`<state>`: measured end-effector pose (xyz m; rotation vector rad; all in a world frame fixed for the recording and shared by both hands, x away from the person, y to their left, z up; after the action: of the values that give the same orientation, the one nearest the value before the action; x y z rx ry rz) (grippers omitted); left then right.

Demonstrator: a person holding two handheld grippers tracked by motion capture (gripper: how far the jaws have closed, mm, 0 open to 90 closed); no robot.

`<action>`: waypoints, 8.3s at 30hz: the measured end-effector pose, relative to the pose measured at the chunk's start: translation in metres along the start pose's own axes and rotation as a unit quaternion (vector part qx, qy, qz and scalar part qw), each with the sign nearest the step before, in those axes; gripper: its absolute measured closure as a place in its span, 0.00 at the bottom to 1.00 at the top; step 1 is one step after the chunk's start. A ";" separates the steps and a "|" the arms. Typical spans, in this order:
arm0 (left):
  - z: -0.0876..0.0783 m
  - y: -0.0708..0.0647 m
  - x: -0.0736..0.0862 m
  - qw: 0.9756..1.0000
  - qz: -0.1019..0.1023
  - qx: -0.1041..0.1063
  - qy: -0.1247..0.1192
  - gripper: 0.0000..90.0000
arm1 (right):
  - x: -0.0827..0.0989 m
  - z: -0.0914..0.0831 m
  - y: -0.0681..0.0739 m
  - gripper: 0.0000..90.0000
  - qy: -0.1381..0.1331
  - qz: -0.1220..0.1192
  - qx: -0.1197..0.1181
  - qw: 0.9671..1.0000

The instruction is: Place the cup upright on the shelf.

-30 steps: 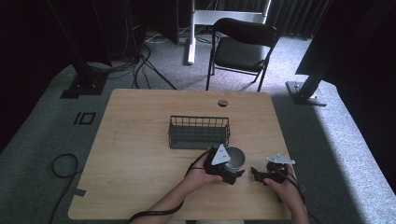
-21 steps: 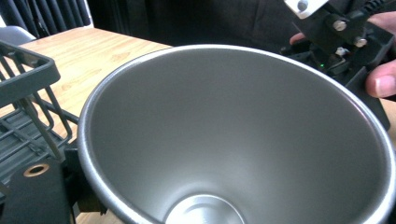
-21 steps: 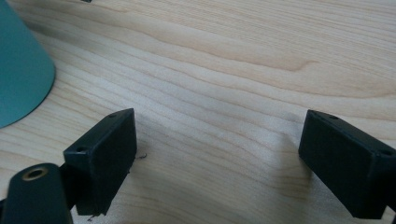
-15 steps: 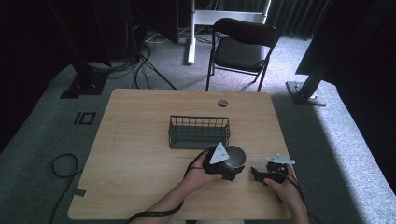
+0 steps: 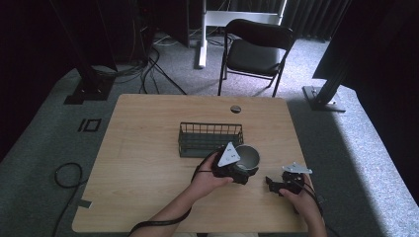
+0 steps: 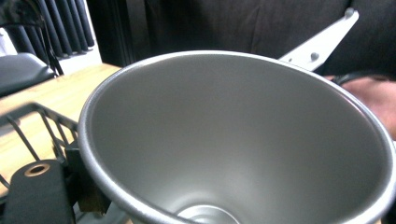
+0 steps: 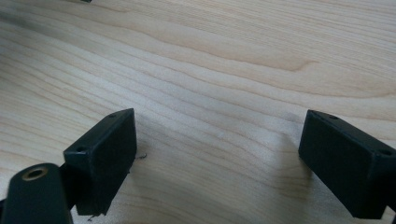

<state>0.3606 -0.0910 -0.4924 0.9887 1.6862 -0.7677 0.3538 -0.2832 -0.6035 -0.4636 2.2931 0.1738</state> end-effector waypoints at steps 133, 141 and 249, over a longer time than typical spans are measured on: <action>-0.069 0.101 0.006 0.949 -0.109 -0.294 0.019 0.10 | 0.000 0.000 0.000 0.12 0.000 0.000 0.000 1.000; -0.087 0.096 0.008 0.953 -0.109 -0.283 0.013 0.10 | 0.000 0.000 0.000 0.12 0.000 -0.001 0.000 1.000; -0.289 0.140 0.202 0.893 -0.206 -0.344 0.205 0.10 | 0.000 0.000 0.000 0.12 0.000 0.000 0.000 1.000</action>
<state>0.3247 0.2705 -0.6014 0.2949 2.3459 -0.1597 0.3538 -0.2832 -0.6036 -0.4639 2.2936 0.1736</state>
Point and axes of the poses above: each handheld gripper's, and its own axes: z roughly forward along the jaws, x roughly out of its underside, y roughly to its left, the point moved 7 cm from there along z, roughly forward along the jaws, and after that the axes turned 2 degrees about -z, right-handed, at the moved point
